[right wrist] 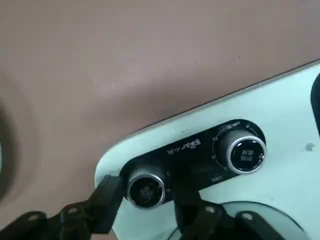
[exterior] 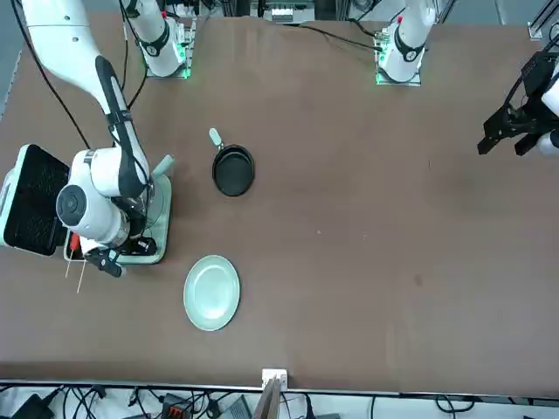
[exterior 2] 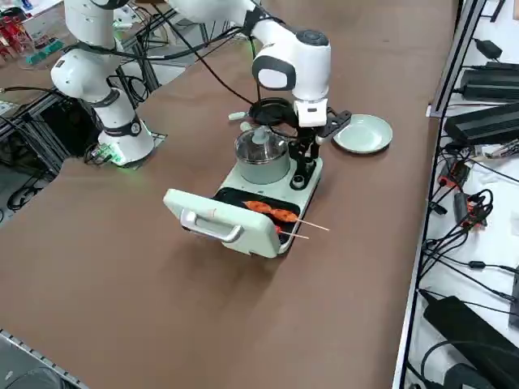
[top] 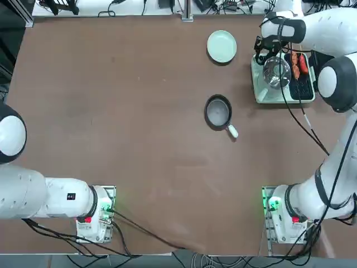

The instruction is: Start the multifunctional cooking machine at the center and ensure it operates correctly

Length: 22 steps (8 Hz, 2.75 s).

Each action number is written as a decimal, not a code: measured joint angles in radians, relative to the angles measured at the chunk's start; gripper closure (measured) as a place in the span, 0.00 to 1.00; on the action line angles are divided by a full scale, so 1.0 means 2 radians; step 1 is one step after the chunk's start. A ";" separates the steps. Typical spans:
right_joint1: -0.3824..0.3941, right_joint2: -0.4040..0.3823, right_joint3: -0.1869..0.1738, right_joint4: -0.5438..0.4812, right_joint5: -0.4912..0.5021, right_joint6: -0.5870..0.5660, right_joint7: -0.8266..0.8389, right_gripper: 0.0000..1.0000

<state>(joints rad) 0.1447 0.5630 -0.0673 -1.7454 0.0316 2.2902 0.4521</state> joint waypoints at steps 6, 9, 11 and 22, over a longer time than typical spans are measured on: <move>0.002 0.001 0.001 0.000 -0.007 0.002 -0.010 0.58; 0.005 0.001 0.001 0.000 -0.016 0.002 -0.060 0.58; 0.005 0.001 0.001 0.001 -0.016 0.001 -0.115 0.58; 0.006 0.001 0.001 0.006 -0.015 -0.015 -0.373 0.58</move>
<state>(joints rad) 0.1561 0.5656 -0.0651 -1.7329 0.0015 2.2601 -0.2930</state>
